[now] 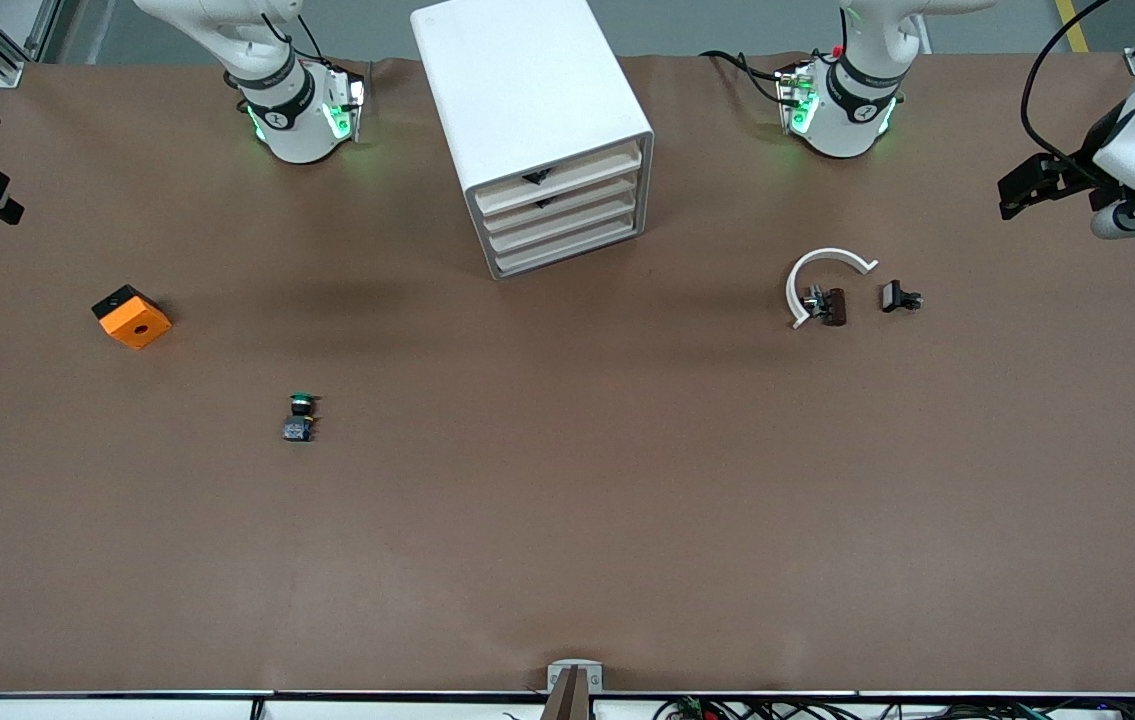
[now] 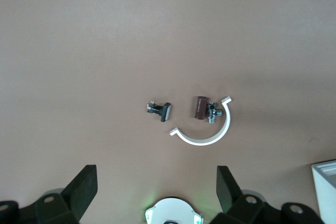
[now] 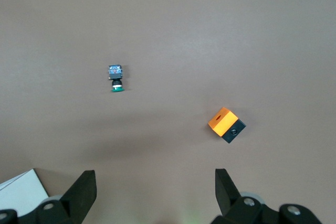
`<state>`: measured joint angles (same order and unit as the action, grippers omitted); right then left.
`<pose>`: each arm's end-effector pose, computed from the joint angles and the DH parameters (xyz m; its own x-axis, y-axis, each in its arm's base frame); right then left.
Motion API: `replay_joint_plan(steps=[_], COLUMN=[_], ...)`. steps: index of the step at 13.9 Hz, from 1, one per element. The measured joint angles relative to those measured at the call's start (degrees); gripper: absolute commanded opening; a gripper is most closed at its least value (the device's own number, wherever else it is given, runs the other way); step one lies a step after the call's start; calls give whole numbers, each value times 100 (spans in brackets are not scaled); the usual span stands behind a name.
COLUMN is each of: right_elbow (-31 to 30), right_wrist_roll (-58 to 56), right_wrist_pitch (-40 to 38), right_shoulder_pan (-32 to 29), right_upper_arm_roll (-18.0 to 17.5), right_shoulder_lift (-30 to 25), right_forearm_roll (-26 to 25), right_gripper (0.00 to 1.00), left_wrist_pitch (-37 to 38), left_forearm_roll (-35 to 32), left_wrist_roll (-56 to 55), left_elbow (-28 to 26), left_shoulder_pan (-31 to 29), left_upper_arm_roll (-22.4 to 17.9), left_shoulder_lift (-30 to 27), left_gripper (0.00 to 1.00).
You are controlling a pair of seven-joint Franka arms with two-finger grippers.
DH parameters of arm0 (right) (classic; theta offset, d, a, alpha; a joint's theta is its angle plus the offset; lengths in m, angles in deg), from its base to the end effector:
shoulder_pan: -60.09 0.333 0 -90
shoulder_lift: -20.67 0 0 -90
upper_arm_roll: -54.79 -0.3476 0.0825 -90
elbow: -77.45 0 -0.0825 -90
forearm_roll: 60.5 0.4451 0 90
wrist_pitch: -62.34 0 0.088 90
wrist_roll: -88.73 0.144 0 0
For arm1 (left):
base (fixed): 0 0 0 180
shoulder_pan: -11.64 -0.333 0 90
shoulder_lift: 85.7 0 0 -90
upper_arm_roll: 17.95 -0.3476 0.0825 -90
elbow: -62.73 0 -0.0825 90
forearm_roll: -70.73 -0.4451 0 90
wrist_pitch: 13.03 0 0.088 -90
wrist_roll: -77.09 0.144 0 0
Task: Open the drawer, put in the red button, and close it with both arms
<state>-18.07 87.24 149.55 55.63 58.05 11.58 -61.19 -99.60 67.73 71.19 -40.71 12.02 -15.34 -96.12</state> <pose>0.5501 -0.0789 0.6564 0.9940 -0.1085 0.0133 -0.1086 -0.9941 0.0034 0.5380 -0.0221 0.5959 0.9928 0.0557 -0.1056 0.0482 -0.9963 -0.0717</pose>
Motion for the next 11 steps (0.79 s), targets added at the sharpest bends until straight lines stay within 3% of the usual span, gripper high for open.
replay_joint_plan(steps=[6,11], right_elbow=[0,0], right_wrist_roll=[-21,-22], right_wrist_pitch=[6,6], right_shoulder_pan=[0,0], right_upper_arm_roll=[-16,-29], right_shoulder_lift=[0,-1], right_forearm_roll=[-32,-32], right_gripper=[100,100], left_wrist_pitch=[-8,-276], left_forearm_roll=[132,138], left_wrist_roll=[20,141], left_elbow=[441,783], left_shoulder_pan=[-39,1], left_upper_arm_roll=[-20,7], left_shoulder_lift=[11,380], left_gripper=[100,100])
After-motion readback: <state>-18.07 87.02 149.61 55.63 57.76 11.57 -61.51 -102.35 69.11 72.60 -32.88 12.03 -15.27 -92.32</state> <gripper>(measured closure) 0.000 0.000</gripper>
